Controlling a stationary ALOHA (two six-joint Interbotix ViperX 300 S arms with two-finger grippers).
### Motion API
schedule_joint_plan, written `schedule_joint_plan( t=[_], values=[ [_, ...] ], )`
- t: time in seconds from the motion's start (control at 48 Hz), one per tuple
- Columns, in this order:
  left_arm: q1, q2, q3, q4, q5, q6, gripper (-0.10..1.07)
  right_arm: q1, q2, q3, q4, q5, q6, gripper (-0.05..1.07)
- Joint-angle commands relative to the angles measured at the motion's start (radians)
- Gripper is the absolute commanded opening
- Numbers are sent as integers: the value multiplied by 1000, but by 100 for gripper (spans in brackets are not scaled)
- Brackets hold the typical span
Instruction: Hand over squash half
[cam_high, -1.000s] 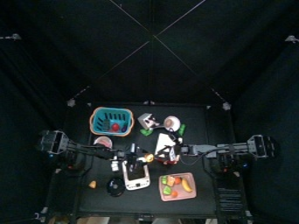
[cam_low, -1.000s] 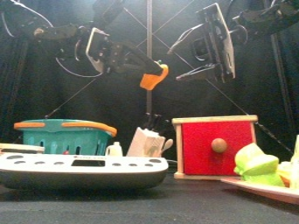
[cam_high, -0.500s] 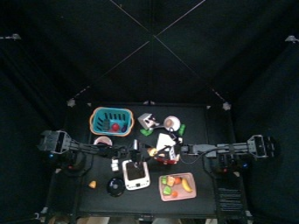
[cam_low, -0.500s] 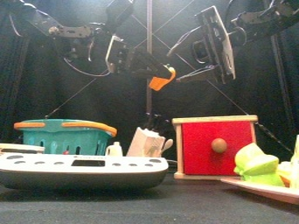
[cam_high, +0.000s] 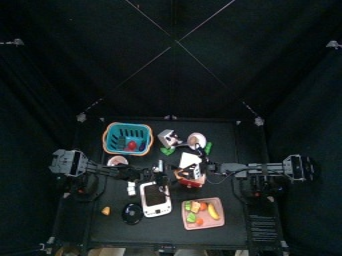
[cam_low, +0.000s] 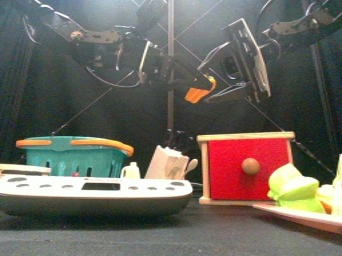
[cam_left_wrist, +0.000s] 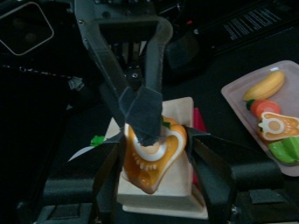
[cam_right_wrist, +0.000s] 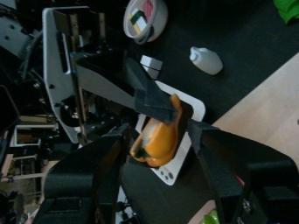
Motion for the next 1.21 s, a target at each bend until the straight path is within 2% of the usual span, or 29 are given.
schedule_joint_plan(
  t=[0.0,0.188,0.292,0.604,1.188],
  values=[
    [3,-12,-29,0,-12,-3,80,-2,-14,-11,2,-3,-2,82],
    [0,-11,-28,-2,-12,-3,81,-3,-15,-9,0,-2,-2,67],
    [-2,-11,-26,-2,-12,-3,84,-3,-14,-9,0,-3,-2,63],
    [-3,-11,-20,-3,-15,-3,103,-2,-18,2,-2,-3,-2,63],
    [-3,-54,46,-25,-57,-12,103,5,-31,26,-18,21,-2,63]
  ],
)
